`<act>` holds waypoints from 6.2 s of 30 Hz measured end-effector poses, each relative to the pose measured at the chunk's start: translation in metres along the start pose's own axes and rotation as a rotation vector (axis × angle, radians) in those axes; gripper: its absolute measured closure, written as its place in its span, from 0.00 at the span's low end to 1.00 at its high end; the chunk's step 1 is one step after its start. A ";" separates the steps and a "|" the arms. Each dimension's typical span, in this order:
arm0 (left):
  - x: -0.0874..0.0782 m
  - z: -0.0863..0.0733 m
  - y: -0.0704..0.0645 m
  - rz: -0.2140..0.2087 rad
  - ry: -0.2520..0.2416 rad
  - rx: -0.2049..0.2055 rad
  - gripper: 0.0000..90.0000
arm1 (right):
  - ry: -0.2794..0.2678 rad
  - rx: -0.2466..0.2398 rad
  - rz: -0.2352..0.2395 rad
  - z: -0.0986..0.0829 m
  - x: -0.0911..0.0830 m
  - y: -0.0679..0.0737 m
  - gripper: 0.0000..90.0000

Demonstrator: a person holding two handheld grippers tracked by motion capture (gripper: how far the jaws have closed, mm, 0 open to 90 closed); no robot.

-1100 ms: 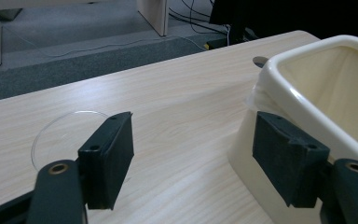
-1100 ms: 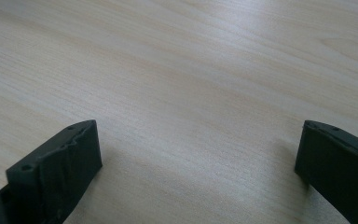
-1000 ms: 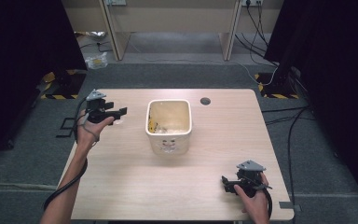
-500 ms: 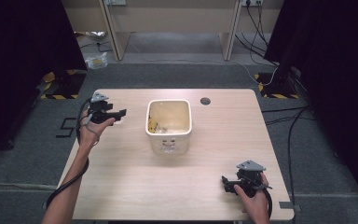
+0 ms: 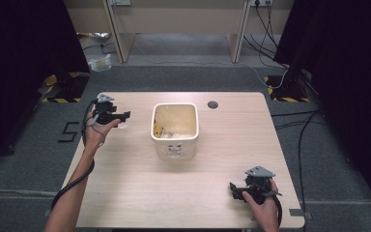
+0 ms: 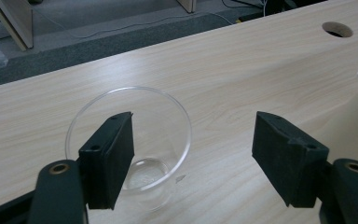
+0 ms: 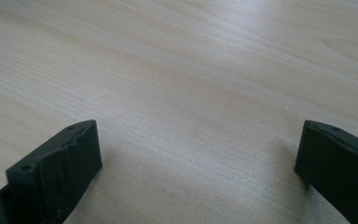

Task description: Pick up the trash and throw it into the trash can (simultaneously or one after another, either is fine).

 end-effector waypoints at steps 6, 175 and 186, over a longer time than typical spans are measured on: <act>0.004 -0.001 0.003 0.007 0.004 -0.003 0.33 | 0.000 0.000 0.000 0.000 0.000 0.000 0.00; -0.056 0.085 -0.221 -0.383 -0.005 0.481 0.90 | -0.001 -0.006 0.000 0.000 0.000 0.000 0.01; -0.045 0.078 -0.222 -0.391 0.019 0.470 0.88 | -0.001 -0.006 0.000 0.000 0.000 0.000 0.01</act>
Point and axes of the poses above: each handheld gripper's, and its own axes: x roughly forward along the jaws, z roughly out of its top, y roughly to its left, the point moved 9 cm from there along x, roughly forward along the jaws, and after that the axes turned 1 degree about -z, right-handed, at the moved point
